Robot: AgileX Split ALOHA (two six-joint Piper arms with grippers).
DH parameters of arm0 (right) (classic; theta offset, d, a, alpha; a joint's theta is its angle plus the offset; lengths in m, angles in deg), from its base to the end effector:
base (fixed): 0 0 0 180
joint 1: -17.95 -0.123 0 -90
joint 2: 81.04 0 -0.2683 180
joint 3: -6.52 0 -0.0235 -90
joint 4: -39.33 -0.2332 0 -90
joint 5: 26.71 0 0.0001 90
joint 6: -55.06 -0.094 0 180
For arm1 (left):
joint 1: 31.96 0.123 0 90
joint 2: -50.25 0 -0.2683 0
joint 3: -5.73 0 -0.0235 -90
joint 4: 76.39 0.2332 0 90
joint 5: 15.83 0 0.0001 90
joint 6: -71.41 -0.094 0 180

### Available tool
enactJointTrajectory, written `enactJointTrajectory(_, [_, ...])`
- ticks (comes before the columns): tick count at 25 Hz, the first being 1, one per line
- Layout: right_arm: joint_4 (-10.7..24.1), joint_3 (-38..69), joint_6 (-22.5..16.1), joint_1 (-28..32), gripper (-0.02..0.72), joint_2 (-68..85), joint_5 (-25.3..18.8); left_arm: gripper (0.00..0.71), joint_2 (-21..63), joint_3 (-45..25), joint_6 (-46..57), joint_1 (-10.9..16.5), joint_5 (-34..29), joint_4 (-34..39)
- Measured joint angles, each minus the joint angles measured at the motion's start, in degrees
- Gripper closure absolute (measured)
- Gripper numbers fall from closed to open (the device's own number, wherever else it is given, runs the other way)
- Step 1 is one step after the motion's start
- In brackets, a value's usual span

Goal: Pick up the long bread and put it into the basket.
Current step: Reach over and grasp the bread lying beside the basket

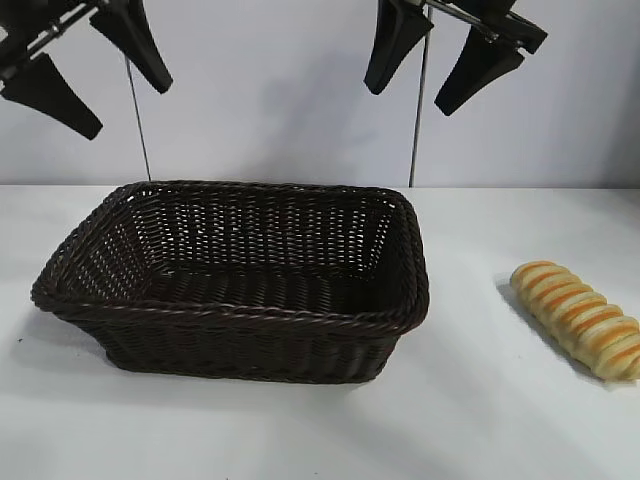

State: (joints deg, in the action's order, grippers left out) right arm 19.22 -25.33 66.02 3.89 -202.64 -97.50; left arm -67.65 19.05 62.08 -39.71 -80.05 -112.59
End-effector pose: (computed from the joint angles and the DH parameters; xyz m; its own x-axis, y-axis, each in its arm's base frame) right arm 0.3853 0.1280 0.2928 -0.8814 -0.2903 -0.3727 -0.4045 0.8712 0.2780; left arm 0.3692 -0.1007 0.2477 -0.9789 0.0094 -0.2042 0.1218 0.8291 -0.5457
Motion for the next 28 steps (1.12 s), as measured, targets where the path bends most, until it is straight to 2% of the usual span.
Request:
enactJointTrajectory(12, [0.7,0.0,0.0,0.0,0.122,0.0,0.0,0.139,0.0,0.0,-1.8,0.0,0.1,-0.1])
enactJointTrajectory(15, [4.2,0.0,-0.4,0.0,0.122,0.0,0.0,0.139,0.0,0.0,-1.8,0.0,0.1,-0.1])
enactJointTrajectory(21, [18.6,0.0,-4.6,0.0,0.122,0.0,0.0,0.139,0.0,0.0,-1.8,0.0,0.1,-0.2])
enactJointTrajectory(23, [22.0,0.0,-5.9,0.2,0.122,0.0,0.0,0.139,0.0,0.0,-1.8,0.0,0.1,-0.2])
enactJointTrajectory(28, [23.3,0.0,-6.2,2.7,0.122,0.0,0.0,0.139,0.0,0.0,-1.9,0.0,0.1,-0.2])
